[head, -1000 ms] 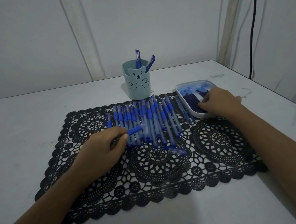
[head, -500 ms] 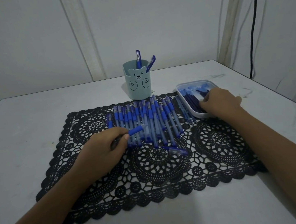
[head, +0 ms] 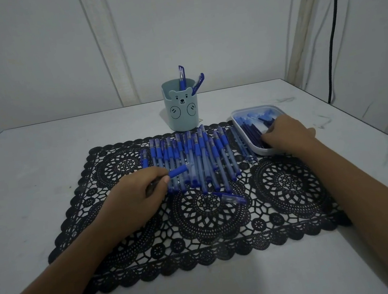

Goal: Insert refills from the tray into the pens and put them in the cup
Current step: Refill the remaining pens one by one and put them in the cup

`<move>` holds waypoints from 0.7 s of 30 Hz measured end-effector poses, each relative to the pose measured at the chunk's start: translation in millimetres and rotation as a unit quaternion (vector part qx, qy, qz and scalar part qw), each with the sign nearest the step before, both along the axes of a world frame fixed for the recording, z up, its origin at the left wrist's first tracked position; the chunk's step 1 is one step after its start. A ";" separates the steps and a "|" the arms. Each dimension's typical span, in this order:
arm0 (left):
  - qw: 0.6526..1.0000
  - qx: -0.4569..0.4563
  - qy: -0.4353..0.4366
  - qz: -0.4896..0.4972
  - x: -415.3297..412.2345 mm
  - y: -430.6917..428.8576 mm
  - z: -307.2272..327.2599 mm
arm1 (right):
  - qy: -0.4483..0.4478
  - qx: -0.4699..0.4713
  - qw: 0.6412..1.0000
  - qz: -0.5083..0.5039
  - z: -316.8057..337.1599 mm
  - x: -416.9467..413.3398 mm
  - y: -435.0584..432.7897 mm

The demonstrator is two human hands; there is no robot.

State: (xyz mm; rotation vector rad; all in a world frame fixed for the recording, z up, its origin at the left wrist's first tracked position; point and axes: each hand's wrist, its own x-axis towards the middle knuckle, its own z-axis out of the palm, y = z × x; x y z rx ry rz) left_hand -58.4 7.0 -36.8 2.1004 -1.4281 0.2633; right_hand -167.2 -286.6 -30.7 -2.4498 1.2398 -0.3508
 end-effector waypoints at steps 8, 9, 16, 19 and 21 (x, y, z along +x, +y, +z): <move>1.000 -0.025 0.006 -0.005 1.5 0.8 1.9 | -0.221 -0.077 0.970 0.062 16.1 -13.3 19.1; 1.000 -0.026 0.010 -0.005 1.1 0.9 3.2 | -0.229 -0.106 0.962 0.101 18.7 -15.3 24.1; 0.998 -0.038 0.038 -0.024 -2.2 1.6 7.8 | -0.247 -0.151 0.902 0.320 26.0 -34.2 63.8; 0.998 -0.041 0.049 -0.014 -1.1 1.2 7.5 | -0.238 -0.149 0.893 0.353 23.6 -34.0 67.9; 0.997 -0.044 0.061 -0.003 0.3 1.3 7.3 | -0.236 -0.141 0.892 0.359 23.3 -33.8 67.8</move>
